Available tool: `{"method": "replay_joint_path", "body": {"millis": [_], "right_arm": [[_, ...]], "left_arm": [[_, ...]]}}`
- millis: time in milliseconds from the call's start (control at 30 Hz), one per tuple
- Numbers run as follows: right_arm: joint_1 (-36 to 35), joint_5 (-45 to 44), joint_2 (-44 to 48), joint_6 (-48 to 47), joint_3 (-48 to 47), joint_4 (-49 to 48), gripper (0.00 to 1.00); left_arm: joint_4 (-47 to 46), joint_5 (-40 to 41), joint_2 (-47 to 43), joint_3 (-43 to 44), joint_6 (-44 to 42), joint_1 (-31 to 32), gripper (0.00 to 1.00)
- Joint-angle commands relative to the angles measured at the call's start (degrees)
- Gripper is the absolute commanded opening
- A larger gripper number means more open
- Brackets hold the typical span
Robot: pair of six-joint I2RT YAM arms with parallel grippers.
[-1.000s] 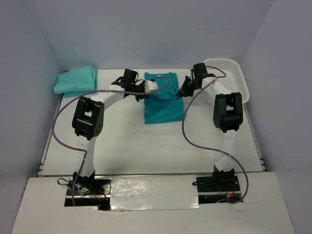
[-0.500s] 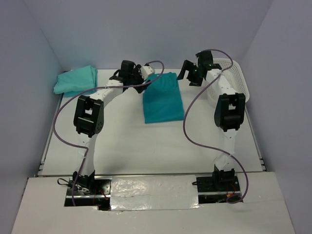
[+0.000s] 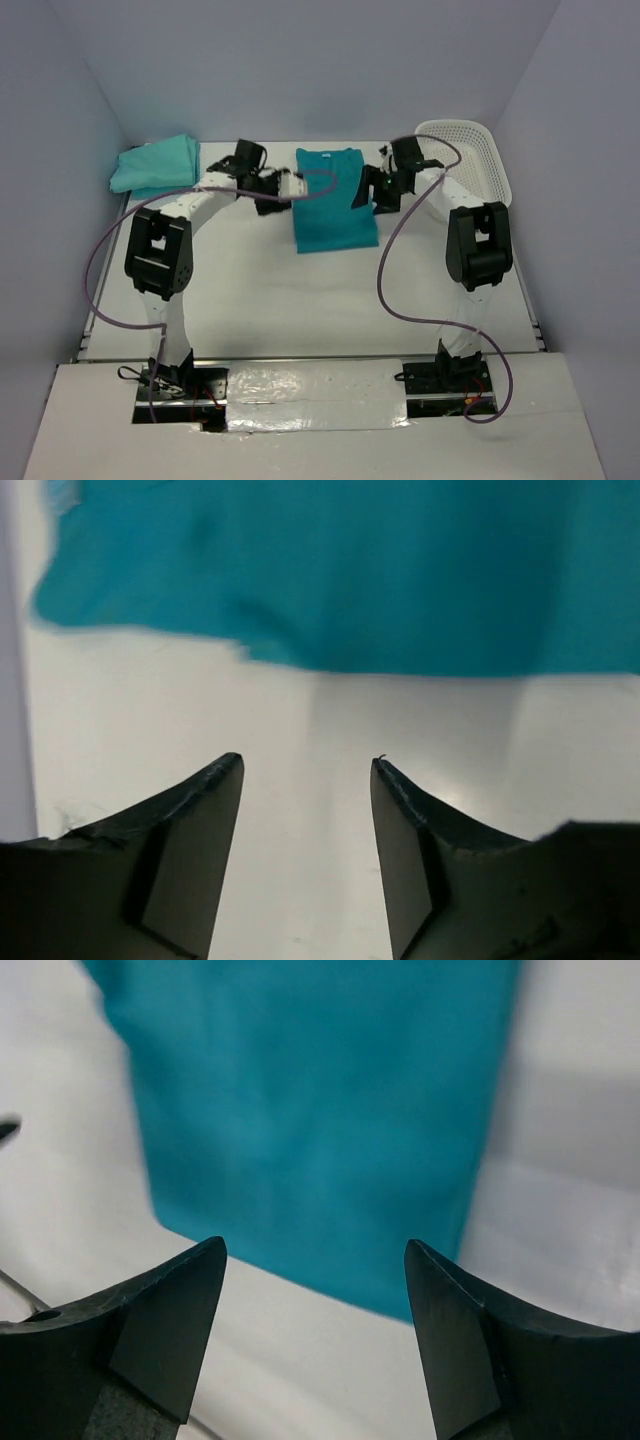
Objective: Fold and stack the t-shirts
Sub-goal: Grab one side of the 2/3 rectangular tshirt with both arms
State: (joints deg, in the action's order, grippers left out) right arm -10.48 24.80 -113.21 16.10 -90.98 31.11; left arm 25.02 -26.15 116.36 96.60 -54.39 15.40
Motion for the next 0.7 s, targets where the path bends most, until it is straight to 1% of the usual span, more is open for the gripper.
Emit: {"method": "replay_joint_path", "body": {"millis": [0,33,67,100,133,200,233,267,300,333,367,400,433,467,500,600,667], "right_arm": [[1.1,-4.0,5.5,2.4,8.0,2.6,0.8],[1.1,-3.9,5.9,2.8,9.5,2.3,0.8],[1.0,-3.6,6.3,3.1,10.9,1.9,0.77],[1.1,-2.7,6.3,3.3,13.7,0.5,0.75],[1.1,-2.0,6.3,3.6,15.1,-0.6,0.73],[1.1,-1.0,5.7,4.7,17.7,-3.6,0.58],[1.1,-1.2,5.1,5.2,18.0,-4.4,0.51],[1.3,-1.3,3.5,5.5,18.1,-5.3,0.38],[1.4,-1.2,2.7,6.0,17.9,-5.5,0.33],[2.0,-1.2,1.9,6.3,17.9,-5.5,0.31],[2.3,-1.2,1.1,6.7,18.4,-5.5,0.31],[2.5,-1.3,1.1,6.9,18.9,-5.3,0.31],[2.7,-1.9,1.5,6.7,19.7,-5.3,0.41],[2.7,-2.2,3.1,6.5,21.3,-5.4,0.5],[2.7,-2.8,3.9,6.3,21.7,-5.4,0.55],[2.9,-4.8,6.3,5.3,21.8,-3.9,0.56],[2.9,-4.9,6.4,4.7,20.4,-2.1,0.57]], "left_arm": [[11.8,-7.2,-8.1,-13.3,-30.9,5.5,0.67],[11.8,-8.6,-8.9,-15.6,-37.6,6.0,0.68],[10.7,-8.9,-9.7,-19.8,-39.4,6.4,0.69],[6.8,-9.0,-11.1,-21.8,-40.9,7.5,0.69],[3.9,-9.1,-11.8,-23.5,-40.6,8.1,0.69],[-2.1,-8.6,-13.2,-27.9,-39.0,9.9,0.7],[-7.6,-8.3,-13.3,-28.7,-37.8,10.4,0.7],[-9.7,-7.6,-13.3,-29.4,-36.6,11.4,0.7],[-10.3,-7.4,-12.7,-29.1,-36.1,11.8,0.7],[-9.5,-7.3,-12.4,-28.7,-36.1,11.9,0.7],[-8.4,-7.7,-11.5,-28.1,-36.4,12.2,0.7],[-7.1,-8.0,-11.2,-28.0,-38.7,12.2,0.69],[-5.8,-8.1,-10.8,-28.5,-39.6,12.3,0.69],[-6.5,-7.3,-10.5,-29.0,-39.9,12.5,0.7],[-7.5,-6.5,-10.2,-29.4,-39.6,12.6,0.69],[-9.7,-3.6,-8.5,-28.7,-37.4,12.2,0.69],[-7.6,-2.8,-6.9,-27.3,-39.5,11.5,0.69]]}}
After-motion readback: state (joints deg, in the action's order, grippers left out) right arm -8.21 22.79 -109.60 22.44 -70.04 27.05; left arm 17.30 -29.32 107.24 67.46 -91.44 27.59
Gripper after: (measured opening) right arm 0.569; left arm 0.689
